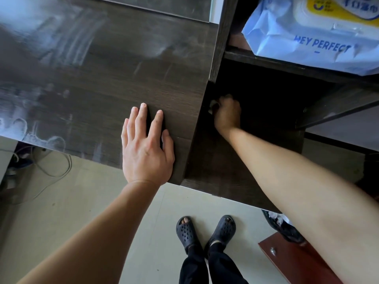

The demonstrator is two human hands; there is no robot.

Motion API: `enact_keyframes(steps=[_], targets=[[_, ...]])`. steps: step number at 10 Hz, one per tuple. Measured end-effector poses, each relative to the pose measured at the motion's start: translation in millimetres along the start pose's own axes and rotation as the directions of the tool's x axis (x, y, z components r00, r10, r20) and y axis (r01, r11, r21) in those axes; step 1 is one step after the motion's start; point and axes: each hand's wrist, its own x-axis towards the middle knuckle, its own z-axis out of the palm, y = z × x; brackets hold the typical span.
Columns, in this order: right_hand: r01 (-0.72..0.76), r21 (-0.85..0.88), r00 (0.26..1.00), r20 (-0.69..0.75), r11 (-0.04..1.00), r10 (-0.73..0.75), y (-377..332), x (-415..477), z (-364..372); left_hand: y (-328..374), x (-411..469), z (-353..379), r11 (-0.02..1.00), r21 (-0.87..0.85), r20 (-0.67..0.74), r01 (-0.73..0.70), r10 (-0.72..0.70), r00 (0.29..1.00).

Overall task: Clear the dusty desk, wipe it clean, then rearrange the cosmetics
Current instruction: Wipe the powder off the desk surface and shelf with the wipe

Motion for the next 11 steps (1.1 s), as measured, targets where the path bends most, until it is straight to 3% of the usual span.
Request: enact_keyframes(steps=[1,2,3,4,5,6,7,8,9,10,11], targets=[[0.275,-0.051,0.92,0.302,0.96,-0.248,15,-25,-12,0,0,0,1.0,0.002,0.001,0.001,-0.001,1.0],[0.363,0.073,0.812,0.464,0.929,-0.354,26,-47,-14,0,0,-1,1.0,0.001,0.003,0.005,-0.005,1.0],[0.203,0.186,0.962,0.143,0.961,-0.231,17,-48,1,0,0,0,1.0,0.001,-0.004,0.001,-0.001,1.0],[0.225,0.147,0.969,0.073,0.963,-0.238,25,-93,23,-1,0,1,1.0,0.007,-0.003,-0.008,0.008,1.0],[0.293,0.16,0.866,0.374,0.943,-0.333,52,-172,22,-2,0,1,1.0,0.007,0.003,-0.004,0.004,1.0],[0.325,0.195,0.792,0.479,0.926,-0.379,66,-223,6,-2,-1,0,1.0,0.002,0.007,-0.007,0.007,1.0],[0.147,0.226,0.976,0.125,0.963,-0.178,59,-201,5,-2,1,1,1.0,-0.004,0.012,-0.011,0.011,1.0],[0.042,0.126,0.999,-0.013,0.991,-0.041,47,-178,24,-4,0,2,1.0,-0.017,0.009,-0.018,0.018,1.0],[0.203,0.018,0.977,0.054,0.979,-0.204,36,-205,46,-5,-1,2,0.999,-0.025,0.006,-0.027,0.027,1.0],[0.277,-0.001,0.961,0.025,0.961,-0.277,59,-217,26,-7,0,3,0.999,-0.04,0.013,-0.032,0.033,0.999],[0.174,-0.105,0.978,-0.1,0.979,-0.184,119,-228,-22,-9,0,3,0.998,-0.05,0.024,-0.035,0.036,0.999]])
